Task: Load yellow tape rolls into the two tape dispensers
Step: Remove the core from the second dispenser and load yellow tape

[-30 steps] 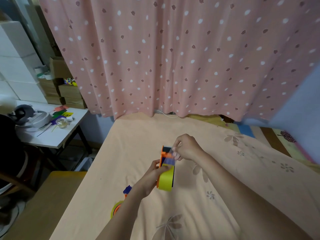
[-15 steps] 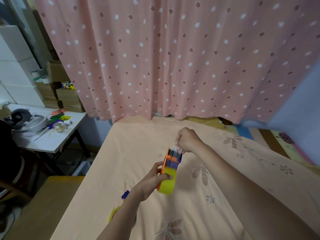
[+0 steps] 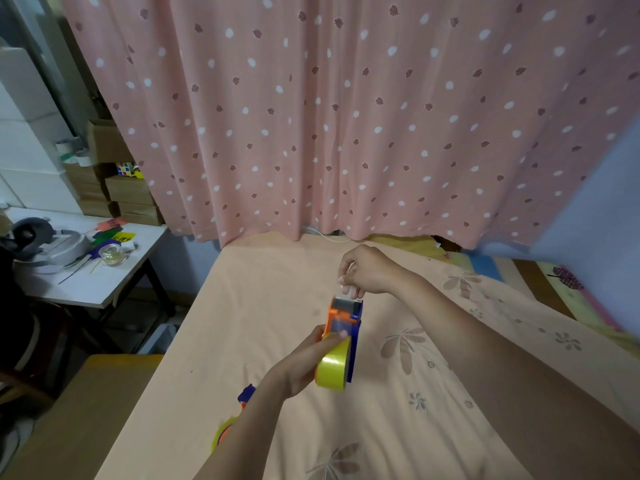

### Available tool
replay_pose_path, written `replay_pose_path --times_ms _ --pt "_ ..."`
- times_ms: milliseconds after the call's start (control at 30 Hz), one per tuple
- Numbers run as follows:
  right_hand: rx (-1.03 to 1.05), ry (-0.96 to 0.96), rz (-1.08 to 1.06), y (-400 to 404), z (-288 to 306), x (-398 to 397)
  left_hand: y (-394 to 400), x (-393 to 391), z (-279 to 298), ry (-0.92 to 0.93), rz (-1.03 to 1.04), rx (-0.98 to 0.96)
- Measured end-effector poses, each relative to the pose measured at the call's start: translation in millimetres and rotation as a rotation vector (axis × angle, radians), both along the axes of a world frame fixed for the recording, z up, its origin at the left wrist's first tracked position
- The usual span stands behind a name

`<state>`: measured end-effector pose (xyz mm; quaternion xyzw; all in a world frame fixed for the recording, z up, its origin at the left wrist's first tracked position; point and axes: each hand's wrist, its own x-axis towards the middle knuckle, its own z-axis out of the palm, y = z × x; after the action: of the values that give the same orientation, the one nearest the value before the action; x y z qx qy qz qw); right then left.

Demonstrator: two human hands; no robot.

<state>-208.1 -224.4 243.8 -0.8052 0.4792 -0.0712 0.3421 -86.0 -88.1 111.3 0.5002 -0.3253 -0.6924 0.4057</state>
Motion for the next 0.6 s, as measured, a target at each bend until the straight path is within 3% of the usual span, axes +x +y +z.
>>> replay_pose_path --times_ms 367,500,600 --pt "0.062 0.023 0.064 -12 0 -2 -4 1 -4 -0.077 -0.069 -0.007" --pt "0.086 0.012 0.066 -16 -2 0 0 5 -7 -0.012 -0.027 0.015" --pt "0.138 -0.098 -0.009 -17 -8 -12 6 15 -11 0.08 0.026 0.022"
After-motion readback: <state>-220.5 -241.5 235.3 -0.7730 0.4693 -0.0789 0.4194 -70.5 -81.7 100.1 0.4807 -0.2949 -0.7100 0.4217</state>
